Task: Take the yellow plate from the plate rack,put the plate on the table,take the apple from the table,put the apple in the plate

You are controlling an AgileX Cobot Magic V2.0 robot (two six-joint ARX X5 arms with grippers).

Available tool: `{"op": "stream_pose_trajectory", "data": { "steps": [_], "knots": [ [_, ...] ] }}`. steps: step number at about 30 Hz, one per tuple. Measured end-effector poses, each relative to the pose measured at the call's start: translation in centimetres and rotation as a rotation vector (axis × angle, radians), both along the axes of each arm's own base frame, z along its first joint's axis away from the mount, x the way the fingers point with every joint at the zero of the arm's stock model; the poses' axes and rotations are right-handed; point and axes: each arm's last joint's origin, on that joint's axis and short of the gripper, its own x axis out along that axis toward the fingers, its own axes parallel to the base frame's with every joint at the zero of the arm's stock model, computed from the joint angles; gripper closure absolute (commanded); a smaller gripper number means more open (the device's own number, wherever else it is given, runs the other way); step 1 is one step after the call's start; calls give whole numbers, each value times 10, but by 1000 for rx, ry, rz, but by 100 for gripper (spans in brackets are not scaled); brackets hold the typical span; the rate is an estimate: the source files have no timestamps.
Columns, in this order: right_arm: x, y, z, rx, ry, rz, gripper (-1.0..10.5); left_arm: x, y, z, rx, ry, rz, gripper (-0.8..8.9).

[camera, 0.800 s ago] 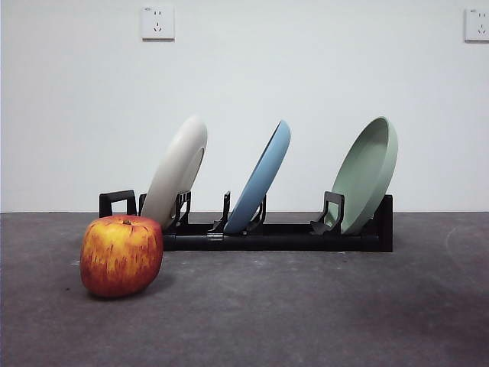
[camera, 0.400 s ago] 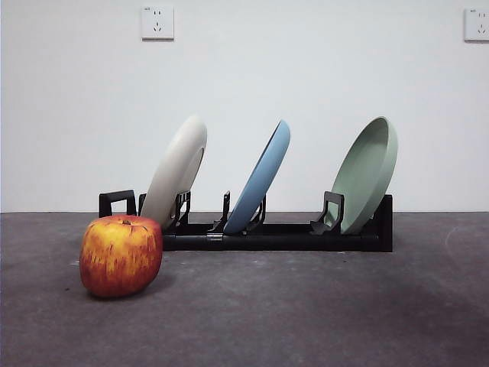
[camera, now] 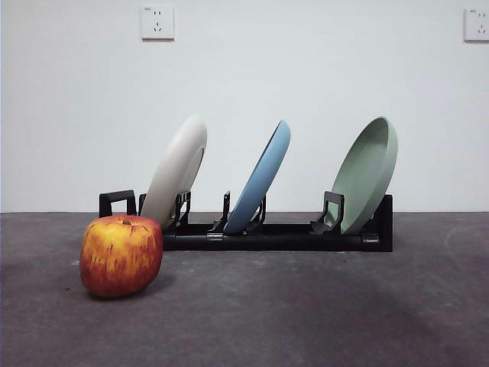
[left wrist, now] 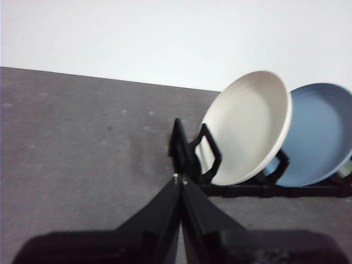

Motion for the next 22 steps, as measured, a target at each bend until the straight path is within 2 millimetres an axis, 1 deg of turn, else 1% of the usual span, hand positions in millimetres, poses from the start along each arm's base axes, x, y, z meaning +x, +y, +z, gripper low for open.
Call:
{"op": "stream_pose_trajectory", "data": {
  "steps": [3,7,8,10,12,16,17,18,20,21,22],
  "knots": [
    [14,3,8,13,44,78,962,10,-2,18,-8,19,-57,822],
    [33,8,15,30,121,193,960,29,-6,41,-22,79,-145,822],
    [38,9,16,34,148,220,938,35,-7,45,-27,103,-164,822],
    [46,11,18,41,200,264,935,47,-8,51,-36,150,-202,822],
    [53,13,21,44,239,306,924,61,-10,53,-52,209,-249,821],
    [64,14,26,29,278,341,678,89,-15,52,-99,331,-365,812],
    [66,14,27,25,281,343,650,97,-17,53,-109,351,-390,801],
    [67,15,28,22,284,344,649,103,-18,55,-114,364,-407,761],
    [69,15,30,19,287,346,649,117,-22,57,-119,383,-428,562],
    [70,15,30,18,286,346,649,122,-24,58,-119,390,-434,488],
    [69,15,30,17,286,347,650,128,-27,59,-118,398,-442,463]
  ]
}}
